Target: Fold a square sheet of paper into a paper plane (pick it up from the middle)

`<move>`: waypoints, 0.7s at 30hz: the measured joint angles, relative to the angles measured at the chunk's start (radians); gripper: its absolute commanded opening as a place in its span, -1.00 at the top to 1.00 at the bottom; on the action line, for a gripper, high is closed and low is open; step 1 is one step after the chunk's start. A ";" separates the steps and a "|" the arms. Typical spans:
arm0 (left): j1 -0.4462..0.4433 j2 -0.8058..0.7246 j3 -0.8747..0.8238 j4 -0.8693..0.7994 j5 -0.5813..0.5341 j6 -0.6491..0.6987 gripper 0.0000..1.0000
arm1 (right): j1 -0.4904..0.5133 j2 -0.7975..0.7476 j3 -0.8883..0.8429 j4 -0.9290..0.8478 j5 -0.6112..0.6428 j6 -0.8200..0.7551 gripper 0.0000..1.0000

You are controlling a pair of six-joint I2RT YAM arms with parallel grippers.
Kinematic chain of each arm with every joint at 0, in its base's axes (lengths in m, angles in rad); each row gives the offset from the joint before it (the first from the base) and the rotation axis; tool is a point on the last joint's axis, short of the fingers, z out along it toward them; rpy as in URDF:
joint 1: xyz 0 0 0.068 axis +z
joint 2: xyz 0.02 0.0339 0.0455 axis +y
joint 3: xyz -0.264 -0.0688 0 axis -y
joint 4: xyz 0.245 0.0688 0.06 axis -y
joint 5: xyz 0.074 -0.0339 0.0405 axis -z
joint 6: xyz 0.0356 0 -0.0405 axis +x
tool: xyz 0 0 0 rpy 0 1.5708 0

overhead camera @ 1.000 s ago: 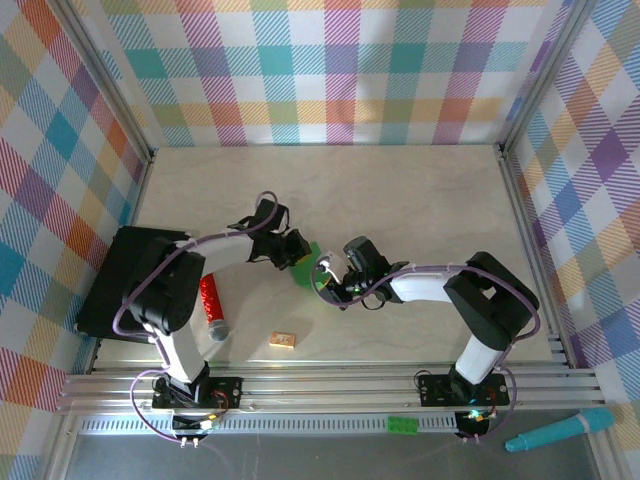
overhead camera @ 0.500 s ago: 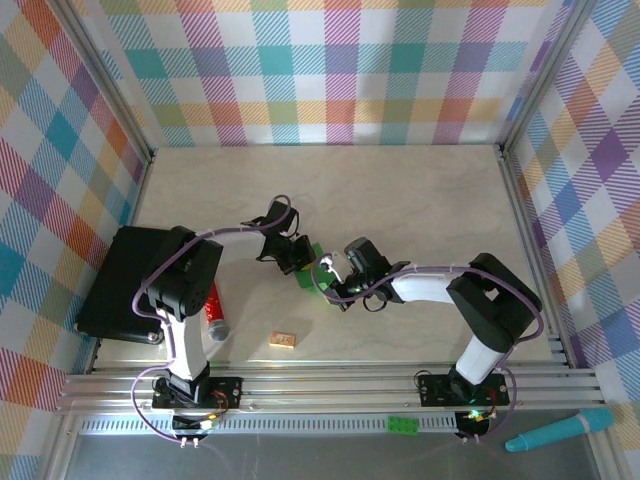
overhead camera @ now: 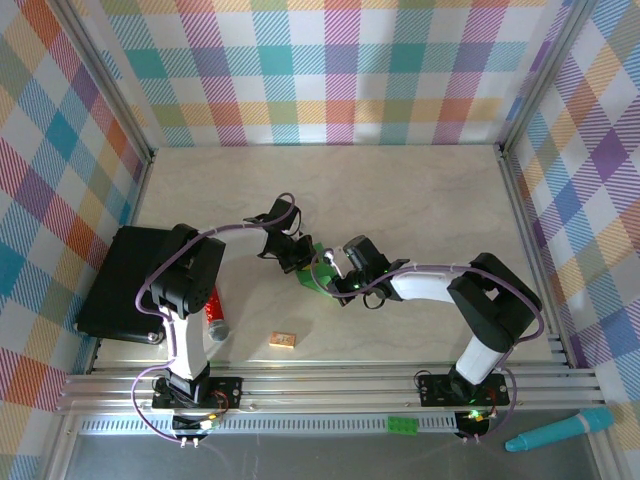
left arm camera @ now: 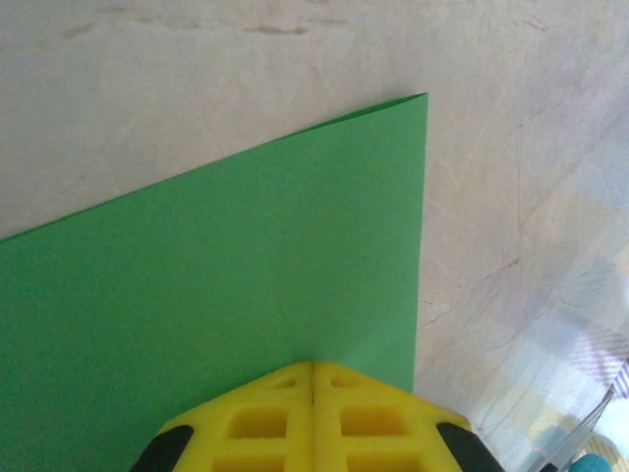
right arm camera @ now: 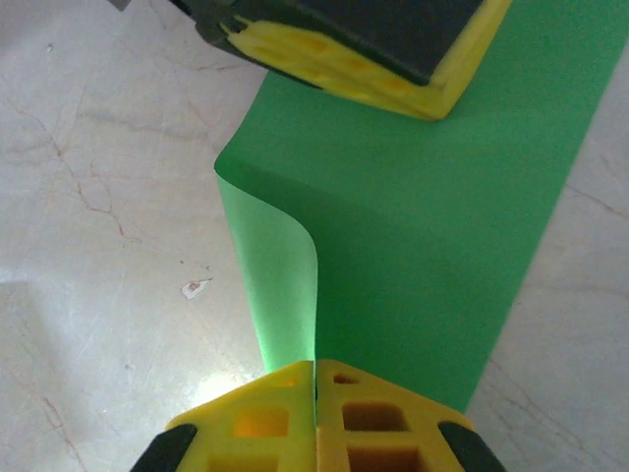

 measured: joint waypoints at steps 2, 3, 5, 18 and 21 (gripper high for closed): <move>0.000 0.003 0.005 -0.003 0.003 0.007 0.90 | 0.000 0.000 0.005 -0.001 0.009 0.001 0.86; 0.000 0.003 0.005 -0.004 0.004 0.008 0.90 | 0.000 0.000 0.006 -0.002 0.011 0.002 0.86; 0.000 0.005 0.009 -0.009 0.005 0.013 0.90 | 0.000 0.000 0.008 -0.002 0.016 0.003 0.86; -0.002 0.023 0.031 -0.029 0.035 0.045 0.92 | 0.000 0.018 0.016 -0.014 0.034 0.007 0.84; -0.002 0.027 0.035 -0.033 0.040 0.053 0.93 | 0.000 0.028 0.017 -0.017 0.034 0.007 0.84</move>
